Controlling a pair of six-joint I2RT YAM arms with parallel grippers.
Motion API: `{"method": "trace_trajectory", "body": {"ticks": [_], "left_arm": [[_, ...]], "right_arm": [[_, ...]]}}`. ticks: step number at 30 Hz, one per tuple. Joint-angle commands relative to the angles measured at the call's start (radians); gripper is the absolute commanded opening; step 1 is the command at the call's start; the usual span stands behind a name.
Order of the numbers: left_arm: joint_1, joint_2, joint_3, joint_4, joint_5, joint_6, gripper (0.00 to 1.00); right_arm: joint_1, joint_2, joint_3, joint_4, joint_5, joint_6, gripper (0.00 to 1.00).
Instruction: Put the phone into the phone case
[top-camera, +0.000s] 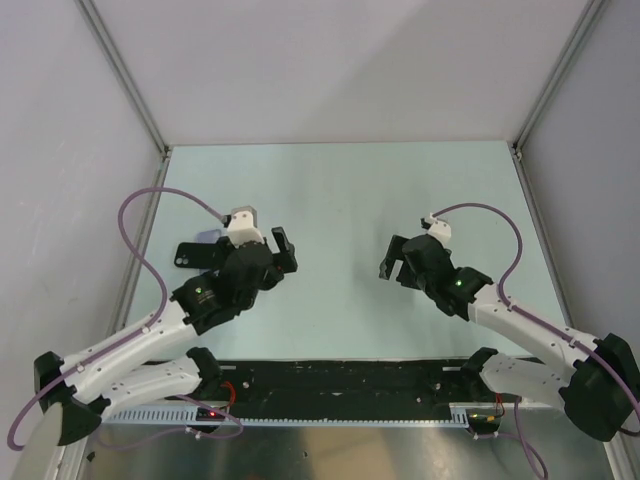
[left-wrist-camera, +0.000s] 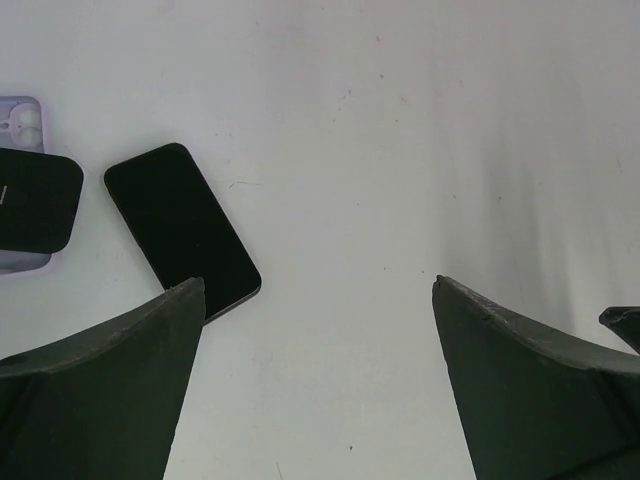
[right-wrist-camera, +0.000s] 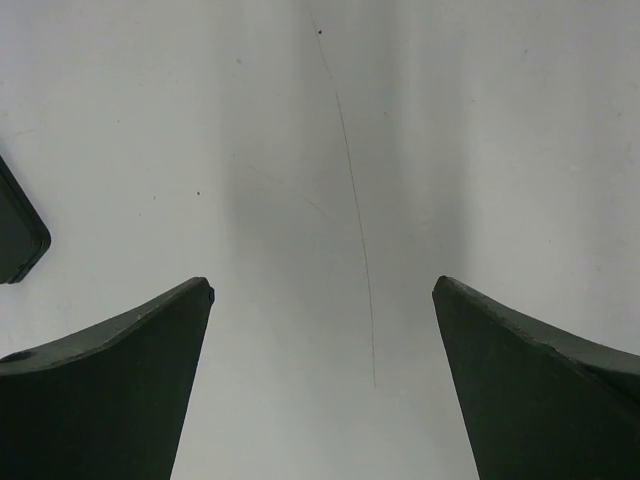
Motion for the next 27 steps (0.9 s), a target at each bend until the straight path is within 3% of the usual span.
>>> {"method": "trace_trajectory", "body": {"ticks": [1, 8, 15, 24, 27], "left_arm": [[0.017, -0.045, 0.035, -0.003, -0.010, 0.007, 0.98], [0.143, -0.102, 0.031, -0.064, -0.018, -0.083, 0.99], [0.331, -0.016, 0.063, -0.164, 0.025, -0.177, 0.98], [0.871, 0.250, 0.102, -0.182, 0.248, -0.212, 0.98], [0.978, 0.356, 0.140, -0.185, 0.252, -0.253, 0.98]], "right_arm": [[-0.004, -0.003, 0.029, 0.035, -0.007, -0.019, 1.00], [-0.007, -0.015, 0.029, 0.009, 0.011, -0.050, 1.00], [-0.013, -0.023, 0.029, 0.018, 0.000, -0.086, 1.00], [-0.023, 0.016, 0.029, 0.065, -0.066, -0.103, 1.00], [-0.025, 0.034, 0.029, 0.083, -0.090, -0.107, 1.00]]}}
